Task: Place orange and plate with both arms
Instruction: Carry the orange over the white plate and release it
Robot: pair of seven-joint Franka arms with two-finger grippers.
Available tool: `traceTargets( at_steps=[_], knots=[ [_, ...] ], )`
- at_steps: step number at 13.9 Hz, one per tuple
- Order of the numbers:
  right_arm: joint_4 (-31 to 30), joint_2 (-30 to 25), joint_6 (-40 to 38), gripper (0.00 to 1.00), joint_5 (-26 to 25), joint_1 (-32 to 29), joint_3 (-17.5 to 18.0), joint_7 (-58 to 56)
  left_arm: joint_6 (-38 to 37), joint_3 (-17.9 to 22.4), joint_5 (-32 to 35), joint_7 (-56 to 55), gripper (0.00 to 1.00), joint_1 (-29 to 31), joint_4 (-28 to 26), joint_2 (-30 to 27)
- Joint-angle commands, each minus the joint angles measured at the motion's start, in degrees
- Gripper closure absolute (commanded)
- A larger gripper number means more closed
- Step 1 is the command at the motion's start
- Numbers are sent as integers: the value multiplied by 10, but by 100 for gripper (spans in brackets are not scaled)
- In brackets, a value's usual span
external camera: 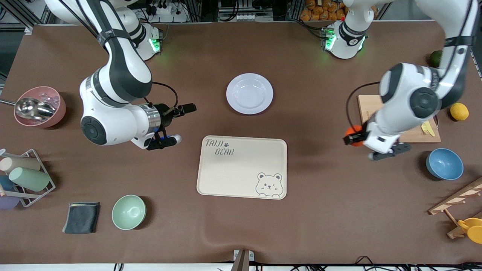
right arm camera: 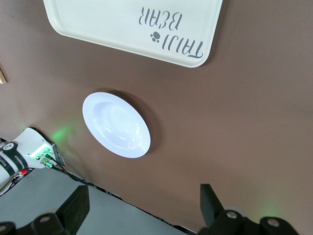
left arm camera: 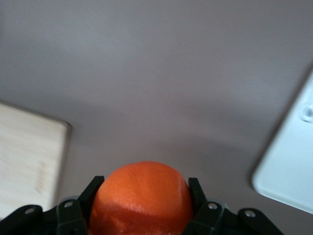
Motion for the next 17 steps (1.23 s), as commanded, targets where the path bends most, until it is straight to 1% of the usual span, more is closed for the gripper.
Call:
traceTargets(
  at_steps=[1, 2, 4, 6, 8, 10, 13, 14, 15, 16, 17],
  knots=[
    [-19, -18, 7, 0, 10, -4, 0, 6, -24, 4, -9, -163, 100, -99, 21, 11],
    [-17, -20, 12, 0, 6, -9, -2, 2, -23, 4, -13, -233, 100, -146, 23, 17],
    [-8, -15, 23, 0, 3, -52, -2, -24, -23, 4, -35, -345, 100, -221, 48, 43],
    [1, 1, 43, 0, 2, -92, -2, -95, -14, 4, -36, -413, 100, -286, 66, 81],
    [9, 22, 45, 0, 1, -112, -2, -162, 2, 7, -29, -463, 100, -346, 66, 116],
    [9, 25, 59, 0, -4, -114, -2, -177, 27, 7, -24, -506, 100, -377, 55, 154],
    [7, 25, 62, 0, -10, -113, -2, -178, 108, 7, -23, -581, 100, -409, 26, 196],
    [4, 25, 59, 0, -10, -112, -2, -178, 115, 8, -23, -588, 74, -419, 23, 205],
    [-3, 24, 57, 0, -10, -111, -2, -178, 117, 9, -18, -590, 36, -421, 23, 212],
    [-15, 21, 49, 0, -10, -106, -2, -177, 116, 9, -11, -597, 0, -421, 22, 211],
    [-22, 20, 37, 0, -4, -104, 1, -178, 115, 9, -8, -604, 0, -417, 23, 208]
  ],
)
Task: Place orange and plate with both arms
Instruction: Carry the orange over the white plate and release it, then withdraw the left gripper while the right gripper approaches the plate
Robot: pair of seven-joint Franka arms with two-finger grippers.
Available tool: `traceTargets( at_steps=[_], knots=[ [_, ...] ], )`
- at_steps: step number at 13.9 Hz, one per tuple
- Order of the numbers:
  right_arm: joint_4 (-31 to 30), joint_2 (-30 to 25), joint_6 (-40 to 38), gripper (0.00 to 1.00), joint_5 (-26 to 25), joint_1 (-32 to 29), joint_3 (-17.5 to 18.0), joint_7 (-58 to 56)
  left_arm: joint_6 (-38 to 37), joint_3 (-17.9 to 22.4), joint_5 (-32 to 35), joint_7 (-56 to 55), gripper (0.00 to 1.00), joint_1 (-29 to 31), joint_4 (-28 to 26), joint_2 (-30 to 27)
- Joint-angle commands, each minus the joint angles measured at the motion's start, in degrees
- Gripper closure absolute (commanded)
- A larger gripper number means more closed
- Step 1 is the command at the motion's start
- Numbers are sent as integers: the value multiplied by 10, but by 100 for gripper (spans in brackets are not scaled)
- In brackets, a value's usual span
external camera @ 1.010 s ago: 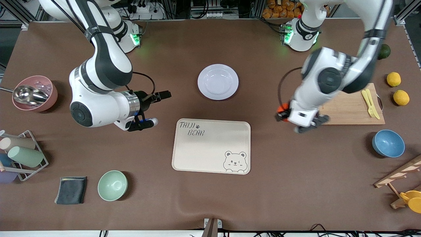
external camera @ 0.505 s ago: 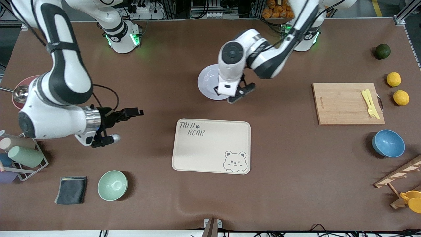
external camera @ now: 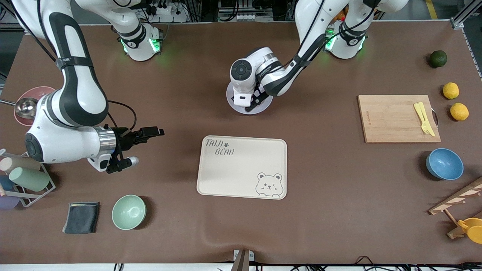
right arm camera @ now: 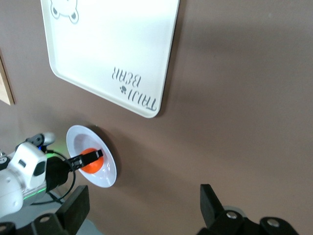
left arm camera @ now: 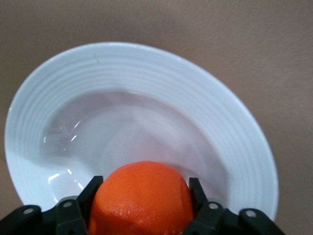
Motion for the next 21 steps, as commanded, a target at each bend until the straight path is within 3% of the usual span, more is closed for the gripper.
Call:
traceTargets(
  at_steps=[1, 3, 7, 9, 11, 13, 15, 17, 21],
  knots=[
    [-20, -7, -20, 0, -1, 11, 6, -4, -4, 6, 15, -23, 0, 4, 0, -24],
    [-47, -22, -16, 0, 2, 26, 6, -3, -22, 15, 22, -18, 0, 14, 6, -58],
    [-153, -57, 18, 0, 60, 31, 7, -4, -192, 24, 55, 42, 0, 94, 120, -113],
    [-212, -71, 40, 0, 113, 40, 6, -4, -216, 23, 58, 64, 0, 163, 184, -125],
    [-241, -83, 61, 0, 135, 63, 6, -4, -217, 25, 81, 156, 0, 207, 222, -130],
    [-263, -83, 69, 0, 141, 70, 6, -3, -218, 25, 98, 251, 0, 257, 240, -140],
    [-305, -86, 87, 0, 182, 74, 6, -5, -246, 23, 98, 334, 0, 308, 241, -164],
    [-333, -98, 117, 0, 196, 98, 6, -7, -259, 22, 87, 481, 0, 367, 241, -195],
    [-391, -109, 174, 0, 266, 141, 6, -15, -295, 16, 86, 581, 0, 421, 241, -229]
  ],
)
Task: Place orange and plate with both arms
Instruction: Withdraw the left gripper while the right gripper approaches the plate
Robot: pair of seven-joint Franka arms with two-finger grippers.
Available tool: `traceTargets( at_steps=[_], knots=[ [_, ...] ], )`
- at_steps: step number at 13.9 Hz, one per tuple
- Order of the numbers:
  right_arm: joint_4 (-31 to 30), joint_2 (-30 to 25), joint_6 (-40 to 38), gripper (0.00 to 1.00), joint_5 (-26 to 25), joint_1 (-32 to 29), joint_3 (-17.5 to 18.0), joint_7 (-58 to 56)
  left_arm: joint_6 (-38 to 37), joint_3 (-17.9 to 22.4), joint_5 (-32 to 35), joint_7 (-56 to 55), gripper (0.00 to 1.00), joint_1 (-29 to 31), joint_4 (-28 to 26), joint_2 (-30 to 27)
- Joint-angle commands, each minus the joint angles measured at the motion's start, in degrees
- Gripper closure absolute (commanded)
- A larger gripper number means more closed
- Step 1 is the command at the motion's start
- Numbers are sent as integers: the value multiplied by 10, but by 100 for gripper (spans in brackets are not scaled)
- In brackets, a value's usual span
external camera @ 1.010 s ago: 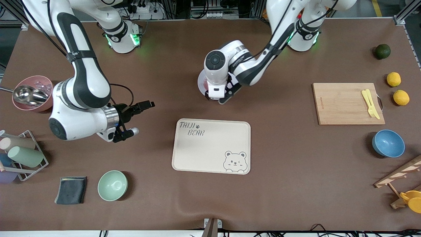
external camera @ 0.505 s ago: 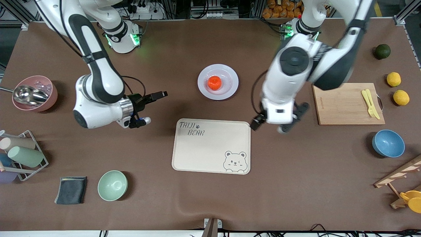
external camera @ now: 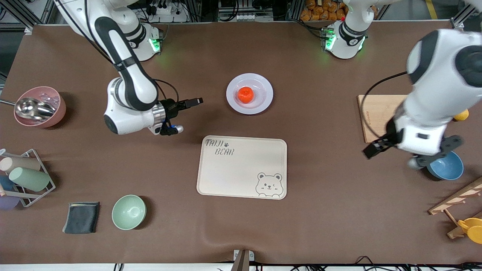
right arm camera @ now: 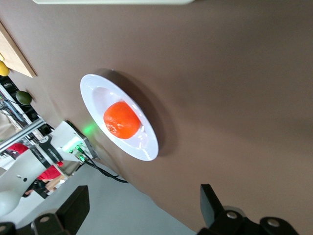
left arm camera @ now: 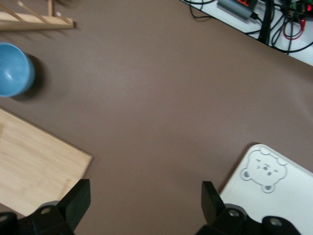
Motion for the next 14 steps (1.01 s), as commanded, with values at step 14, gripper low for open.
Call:
traceTargets(
  at_steps=[14],
  knots=[
    [-129, 35, 109, 0, 308, 118, -3, -232, -73, 133, -99, 352, 0, -12, -93, -165]
  ],
)
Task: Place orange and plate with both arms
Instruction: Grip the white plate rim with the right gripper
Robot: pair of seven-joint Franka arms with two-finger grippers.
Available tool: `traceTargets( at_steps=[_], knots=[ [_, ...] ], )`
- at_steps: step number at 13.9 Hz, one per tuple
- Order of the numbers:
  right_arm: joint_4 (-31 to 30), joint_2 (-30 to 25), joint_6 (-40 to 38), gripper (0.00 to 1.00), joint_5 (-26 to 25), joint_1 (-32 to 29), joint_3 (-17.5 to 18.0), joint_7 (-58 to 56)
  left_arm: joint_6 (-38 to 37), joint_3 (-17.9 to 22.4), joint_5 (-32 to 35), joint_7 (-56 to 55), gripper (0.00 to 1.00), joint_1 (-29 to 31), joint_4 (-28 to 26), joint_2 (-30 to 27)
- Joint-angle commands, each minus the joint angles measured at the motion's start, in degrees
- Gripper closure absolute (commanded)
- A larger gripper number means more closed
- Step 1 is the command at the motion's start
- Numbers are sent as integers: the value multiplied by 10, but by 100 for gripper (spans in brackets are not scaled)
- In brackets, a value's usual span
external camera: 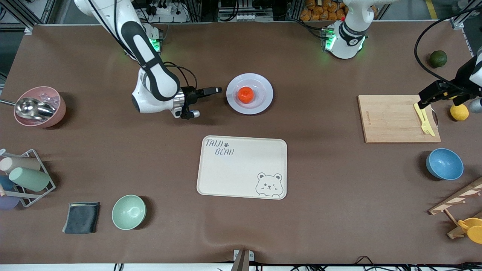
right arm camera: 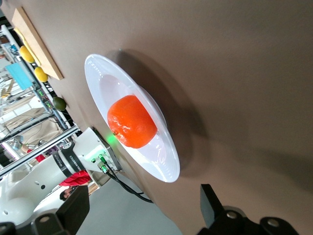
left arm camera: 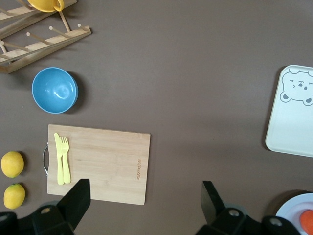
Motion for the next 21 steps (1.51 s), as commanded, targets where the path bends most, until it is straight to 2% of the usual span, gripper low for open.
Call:
traceTargets(
  at_steps=[1, 3, 7, 14, 18, 21],
  knots=[
    [-6, 20, 7, 0, 41, 16, -4, -49, 12, 3, -11, 11, 0, -5, -7, -9],
    [-6, 29, 8, 0, 59, 26, -4, -57, 11, 2, -13, 13, 0, -5, -9, -14],
    [-5, 63, 22, 0, 148, 66, -4, -125, 10, 3, -12, 13, 0, 0, -2, -12],
    [-3, 68, 47, 0, 199, 114, -4, -129, 10, 8, -13, 11, 0, 1, 4, -10],
    [0, 70, 68, 0, 210, 128, -4, -129, 9, 9, -14, 13, 0, 3, 7, -9],
    [3, 82, 69, 0, 267, 137, -4, -162, -6, 9, -14, 8, 0, 3, 5, -13]
  ],
)
